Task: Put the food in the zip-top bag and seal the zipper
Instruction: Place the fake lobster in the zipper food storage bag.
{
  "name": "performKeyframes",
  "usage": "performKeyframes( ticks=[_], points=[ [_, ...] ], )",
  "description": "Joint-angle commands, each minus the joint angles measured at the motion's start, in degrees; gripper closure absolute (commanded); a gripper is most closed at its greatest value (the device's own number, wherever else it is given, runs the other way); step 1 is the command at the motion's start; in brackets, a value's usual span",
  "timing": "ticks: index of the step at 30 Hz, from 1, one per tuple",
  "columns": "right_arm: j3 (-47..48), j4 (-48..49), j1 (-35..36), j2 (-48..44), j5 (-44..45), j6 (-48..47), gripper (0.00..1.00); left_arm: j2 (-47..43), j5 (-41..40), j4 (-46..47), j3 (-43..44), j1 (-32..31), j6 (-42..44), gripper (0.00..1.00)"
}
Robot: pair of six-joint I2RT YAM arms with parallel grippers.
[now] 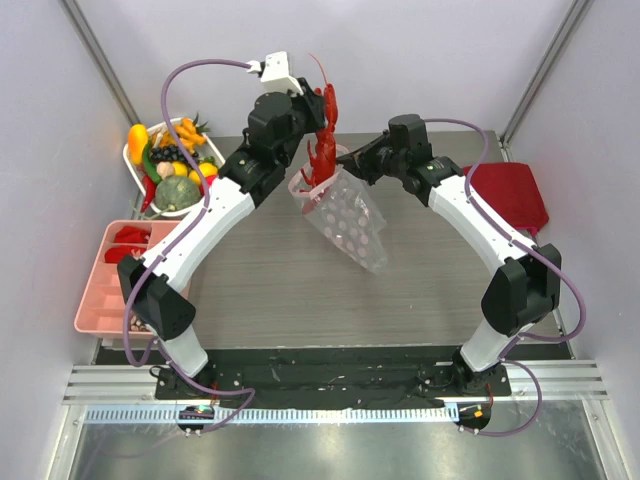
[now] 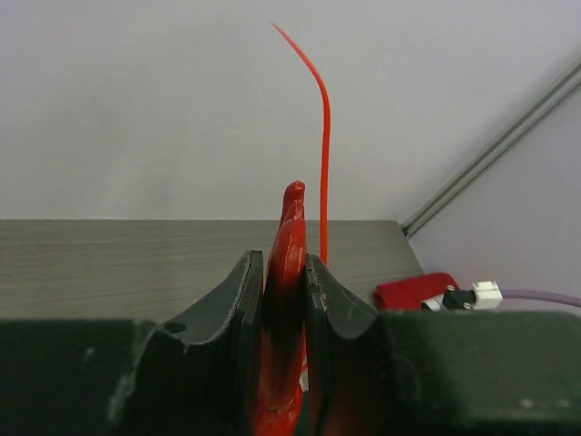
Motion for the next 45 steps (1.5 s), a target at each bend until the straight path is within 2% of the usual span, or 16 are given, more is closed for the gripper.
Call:
performKeyframes(
  ticks=[1, 8, 11, 13, 16, 21, 23, 28, 34, 37, 40, 45],
  points=[
    [-0.92, 5.61, 0.12, -2.23, -2.45, 0.84, 0.99, -3.78, -2.57, 5.86, 1.35, -2.75, 4.60, 1.00],
    [-2.42, 10.18, 0.38, -3.29, -3.77, -0.48, 0.99, 2.98, -8.72, 3.92, 13.47, -2.22, 4.69, 1.00],
    [0.12, 13.78, 0.30, -2.59, -4.30, 0.22, 0.99, 5.53, -10.39, 1.47, 19.01, -1.70, 1.45, 1.00],
    [1.53, 15.19, 0.21, -1.71, -4.91, 1.27, 0.99, 6.24, -9.88, -1.08, 22.09, -1.00, -4.33, 1.00],
    [2.68, 17.74, -0.23, -1.27, -5.88, 1.71, 0.99, 5.89, -8.99, -1.79, 21.40, -0.55, -6.12, 1.00],
    [-1.35, 20.38, -0.14, -2.14, -5.96, 4.87, 0.99, 2.21, -9.78, -1.09, 12.89, -0.64, -5.07, 1.00],
    [-3.98, 20.73, -0.23, -2.84, -6.40, 6.10, 0.99, 0.37, -10.31, 1.53, 7.46, -0.64, -3.67, 1.00],
    [-9.17, 20.73, -0.23, -3.55, -7.98, 8.57, 0.99, 0.26, -12.94, 6.29, 2.68, -1.52, 2.83, 1.00],
    [-12.17, 23.72, -0.06, -3.81, -9.48, 8.92, 0.99, 4.82, -14.61, 6.30, 7.06, -2.40, 4.95, 1.00],
    [-12.61, 24.33, -0.06, -3.73, -9.57, 9.53, 0.99, 8.77, -16.37, 4.72, 14.95, -3.27, 5.04, 1.00],
    [-11.83, 24.68, -0.06, -3.38, -9.31, 10.85, 0.99, 11.68, -18.48, 4.36, 18.66, -4.24, 5.48, 1.00],
    [-9.36, 24.16, -0.14, -2.85, -9.31, 12.61, 0.99, 12.05, -21.81, 5.32, 17.01, -6.61, 7.75, 1.00]
  ],
)
